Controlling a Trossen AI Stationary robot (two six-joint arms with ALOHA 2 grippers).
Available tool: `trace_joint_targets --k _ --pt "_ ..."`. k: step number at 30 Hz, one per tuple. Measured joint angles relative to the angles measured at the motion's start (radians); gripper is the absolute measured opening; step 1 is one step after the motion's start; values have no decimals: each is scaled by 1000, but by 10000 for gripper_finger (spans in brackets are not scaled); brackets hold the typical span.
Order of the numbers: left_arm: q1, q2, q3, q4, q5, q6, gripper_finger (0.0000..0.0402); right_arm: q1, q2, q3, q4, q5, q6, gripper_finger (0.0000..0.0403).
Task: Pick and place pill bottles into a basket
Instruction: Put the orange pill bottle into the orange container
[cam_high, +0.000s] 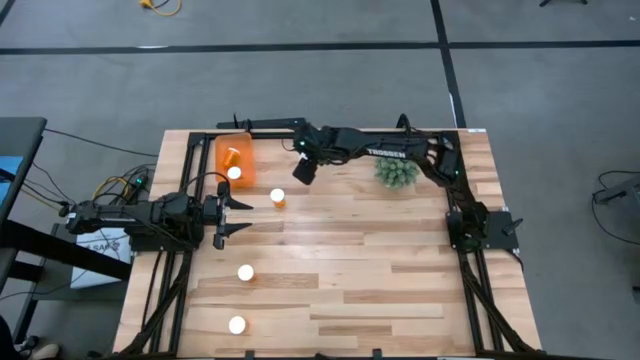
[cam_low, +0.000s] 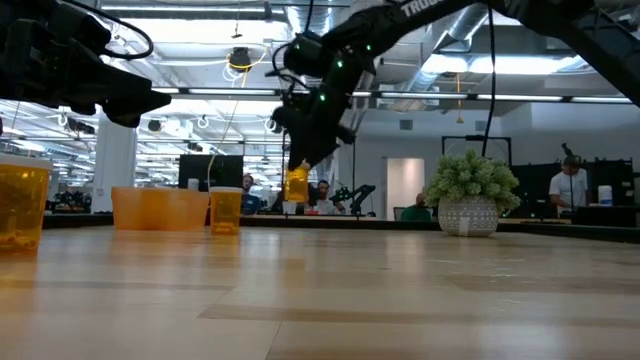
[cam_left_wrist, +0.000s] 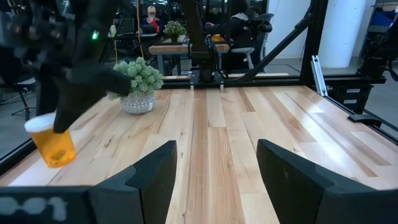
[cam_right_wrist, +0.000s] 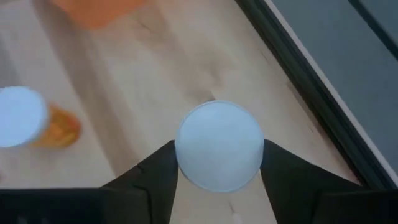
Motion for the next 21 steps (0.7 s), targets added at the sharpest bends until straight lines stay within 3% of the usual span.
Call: trace_joint_targets --k 4,11,21 --pt "0 0 0 0 0 0 213 40 0 77 -75 -14 -9 207" --pt "0 0 0 1 0 -10 213 130 0 195 -176 -48 -12 184" --pt "0 0 0 14 -34 -34 213 258 0 325 -234 -47 17 200"
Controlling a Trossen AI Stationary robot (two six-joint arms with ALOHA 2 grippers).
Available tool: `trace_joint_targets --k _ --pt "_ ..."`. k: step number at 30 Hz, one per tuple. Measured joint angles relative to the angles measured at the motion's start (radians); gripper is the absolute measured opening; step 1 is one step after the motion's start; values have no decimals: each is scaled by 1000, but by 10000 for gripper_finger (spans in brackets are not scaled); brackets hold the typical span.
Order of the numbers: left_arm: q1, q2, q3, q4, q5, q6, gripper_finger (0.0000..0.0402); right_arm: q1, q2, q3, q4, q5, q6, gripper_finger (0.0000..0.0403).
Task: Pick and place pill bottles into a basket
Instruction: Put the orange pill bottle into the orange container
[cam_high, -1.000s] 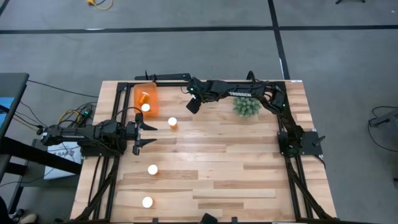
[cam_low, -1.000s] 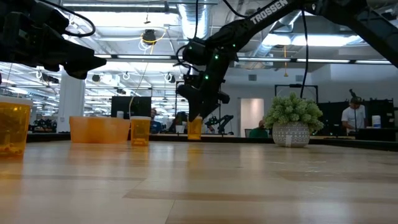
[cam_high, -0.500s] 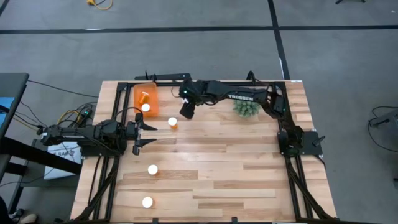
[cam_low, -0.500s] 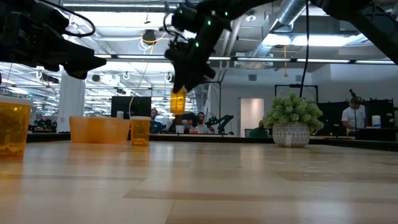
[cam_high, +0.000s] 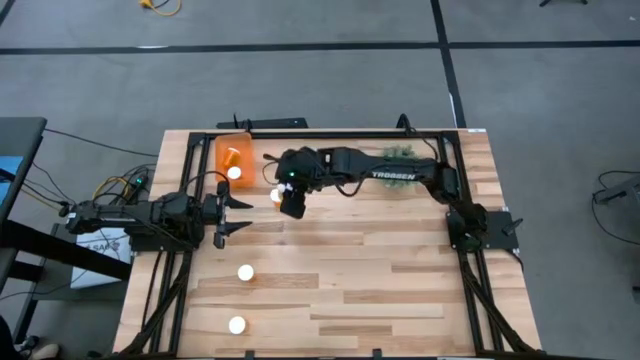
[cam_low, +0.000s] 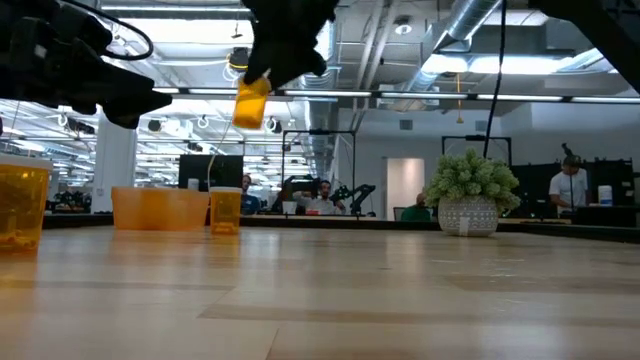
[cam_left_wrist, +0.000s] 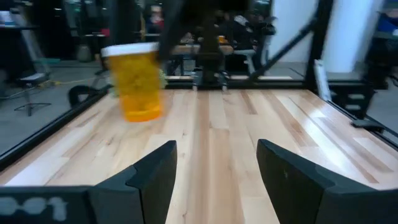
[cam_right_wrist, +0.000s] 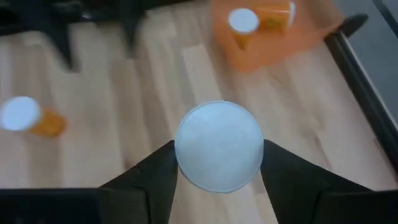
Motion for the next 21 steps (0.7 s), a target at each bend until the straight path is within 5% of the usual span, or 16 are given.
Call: trace_joint_targets --k 8,21 --pt "3 31 0 33 -168 -158 213 86 -2 61 -8 15 30 198" --pt "2 299 36 305 -99 -166 252 93 -1 61 5 52 56 190"
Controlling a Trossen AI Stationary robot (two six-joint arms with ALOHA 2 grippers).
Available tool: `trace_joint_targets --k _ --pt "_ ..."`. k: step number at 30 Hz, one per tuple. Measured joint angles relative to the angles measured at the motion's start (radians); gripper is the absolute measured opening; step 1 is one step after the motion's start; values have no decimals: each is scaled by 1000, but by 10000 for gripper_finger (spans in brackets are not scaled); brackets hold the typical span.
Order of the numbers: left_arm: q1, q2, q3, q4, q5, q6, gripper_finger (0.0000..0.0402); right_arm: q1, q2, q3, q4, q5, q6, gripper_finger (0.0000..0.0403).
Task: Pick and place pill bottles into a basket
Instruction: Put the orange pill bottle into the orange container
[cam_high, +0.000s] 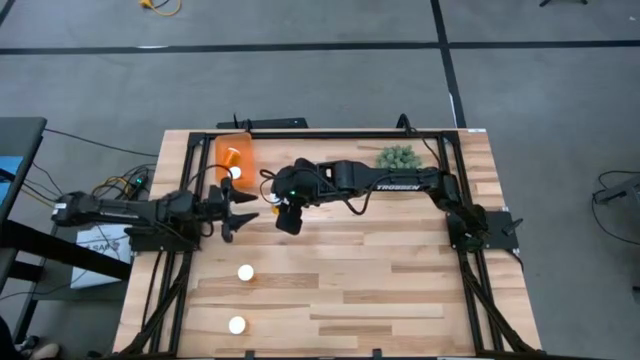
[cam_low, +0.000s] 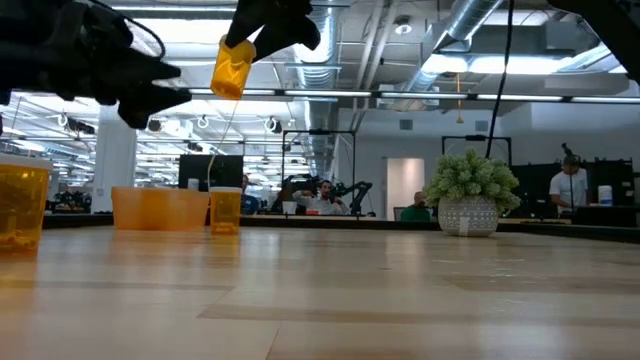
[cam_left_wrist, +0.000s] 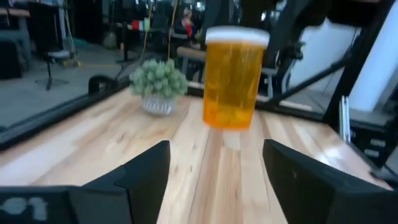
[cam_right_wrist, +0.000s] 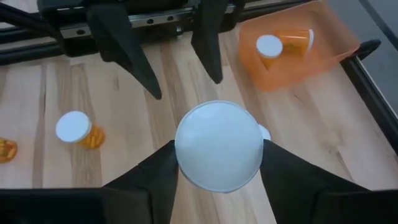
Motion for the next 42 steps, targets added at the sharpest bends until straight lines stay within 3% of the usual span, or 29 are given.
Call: trace_joint_targets --k 5,12,19,26,32,42 --pt "0 130 2 169 -12 -1 280 0 0 0 1 0 -11 206" --pt "1 301 6 349 -14 1 286 0 1 0 15 -5 -27 188" --pt "1 461 125 348 8 80 286 0 1 0 17 -26 -29 203" --pt "1 593 224 258 16 134 286 1 1 0 16 -27 -43 189" --pt "1 606 239 236 16 135 286 1 1 0 3 -26 -45 201" --pt "1 496 240 221 0 148 286 1 1 0 -1 -26 -45 193"
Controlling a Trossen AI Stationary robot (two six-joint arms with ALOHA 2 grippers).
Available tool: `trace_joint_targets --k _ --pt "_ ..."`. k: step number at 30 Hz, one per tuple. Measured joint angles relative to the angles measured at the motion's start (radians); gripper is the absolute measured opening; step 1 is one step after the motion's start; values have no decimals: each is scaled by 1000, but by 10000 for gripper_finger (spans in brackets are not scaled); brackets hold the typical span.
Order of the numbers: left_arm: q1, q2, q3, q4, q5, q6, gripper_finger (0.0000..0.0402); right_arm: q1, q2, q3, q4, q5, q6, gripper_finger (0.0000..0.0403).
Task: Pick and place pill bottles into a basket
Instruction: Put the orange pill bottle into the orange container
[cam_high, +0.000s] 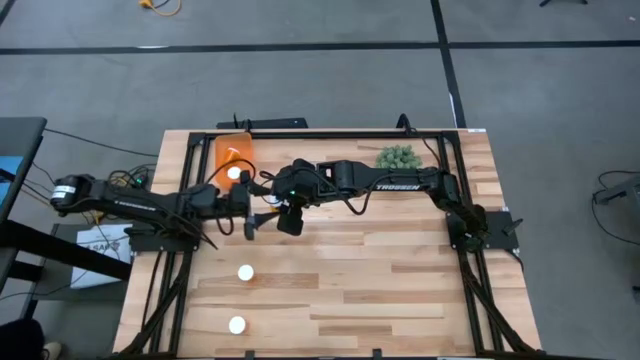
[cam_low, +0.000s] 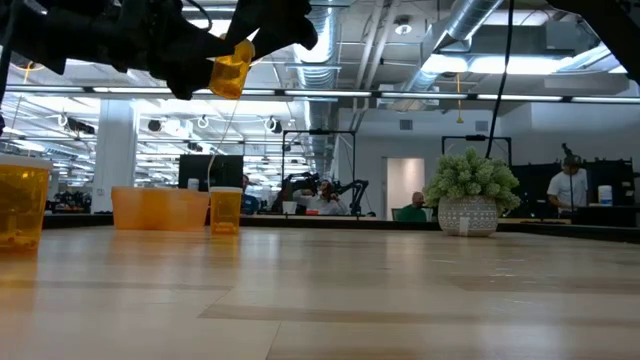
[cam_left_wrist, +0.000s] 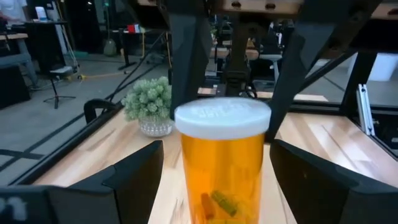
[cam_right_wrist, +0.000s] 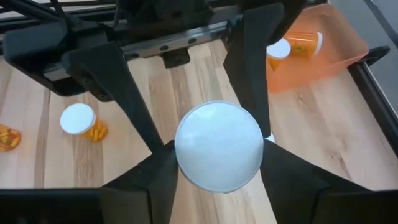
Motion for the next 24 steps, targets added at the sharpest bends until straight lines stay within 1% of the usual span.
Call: trace_joint_targets --k 5,9,12,18,20,24 --pt "0 -13 0 -32 -6 -5 276 0 0 0 0 0 0 200" --pt "0 -11 0 -39 -19 -10 247 0 0 0 0 3 0 192" --pt "-1 -11 0 -38 -18 -9 222 0 0 0 1 6 0 193" --pt "-1 -11 0 -38 -18 -3 178 -1 0 0 6 6 -9 224" --pt "-1 -11 0 -38 -19 1 170 0 0 0 8 8 -10 233" --pt "0 -11 0 -40 -32 6 169 1 0 0 10 26 -36 246"
